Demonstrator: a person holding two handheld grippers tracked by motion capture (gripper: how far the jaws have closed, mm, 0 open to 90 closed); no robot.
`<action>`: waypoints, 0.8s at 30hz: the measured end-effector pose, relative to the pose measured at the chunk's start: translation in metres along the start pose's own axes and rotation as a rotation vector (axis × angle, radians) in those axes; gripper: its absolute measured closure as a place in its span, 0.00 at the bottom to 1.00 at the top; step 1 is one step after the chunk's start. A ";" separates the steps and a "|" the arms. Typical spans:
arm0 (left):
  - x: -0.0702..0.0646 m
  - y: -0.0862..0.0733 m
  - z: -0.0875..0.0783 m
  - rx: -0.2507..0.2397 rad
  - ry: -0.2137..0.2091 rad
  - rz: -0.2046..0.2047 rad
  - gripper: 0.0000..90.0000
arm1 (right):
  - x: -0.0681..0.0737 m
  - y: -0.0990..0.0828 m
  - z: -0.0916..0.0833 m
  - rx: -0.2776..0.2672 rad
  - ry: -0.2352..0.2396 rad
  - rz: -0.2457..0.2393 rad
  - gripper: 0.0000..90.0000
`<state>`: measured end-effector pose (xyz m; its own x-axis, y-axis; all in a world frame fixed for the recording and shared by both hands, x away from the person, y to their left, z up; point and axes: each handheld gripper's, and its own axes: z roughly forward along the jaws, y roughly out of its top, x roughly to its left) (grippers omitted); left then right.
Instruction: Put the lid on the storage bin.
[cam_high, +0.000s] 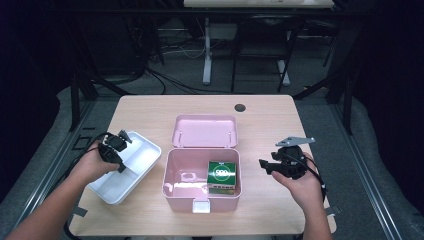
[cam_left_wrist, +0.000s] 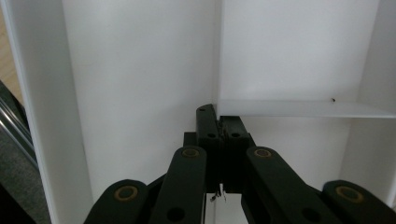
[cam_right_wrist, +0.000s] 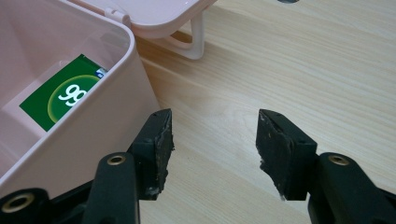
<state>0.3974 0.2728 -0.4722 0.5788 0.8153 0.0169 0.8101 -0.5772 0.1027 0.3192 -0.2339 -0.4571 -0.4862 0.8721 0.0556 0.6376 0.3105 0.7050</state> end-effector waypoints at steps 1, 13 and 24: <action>0.000 0.000 -0.006 -0.001 0.000 0.006 0.99 | 0.000 0.000 0.000 -0.001 -0.001 0.001 0.51; -0.010 0.008 -0.057 -0.023 0.075 0.138 0.99 | -0.001 -0.001 0.001 -0.010 0.005 0.012 0.51; -0.019 0.014 -0.095 -0.054 0.105 0.212 0.99 | -0.002 -0.001 0.000 -0.019 0.013 0.018 0.51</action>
<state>0.3891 0.2539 -0.3768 0.7199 0.6784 0.1467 0.6641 -0.7347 0.1388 0.3195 -0.2356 -0.4585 -0.4821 0.8726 0.0777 0.6354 0.2872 0.7168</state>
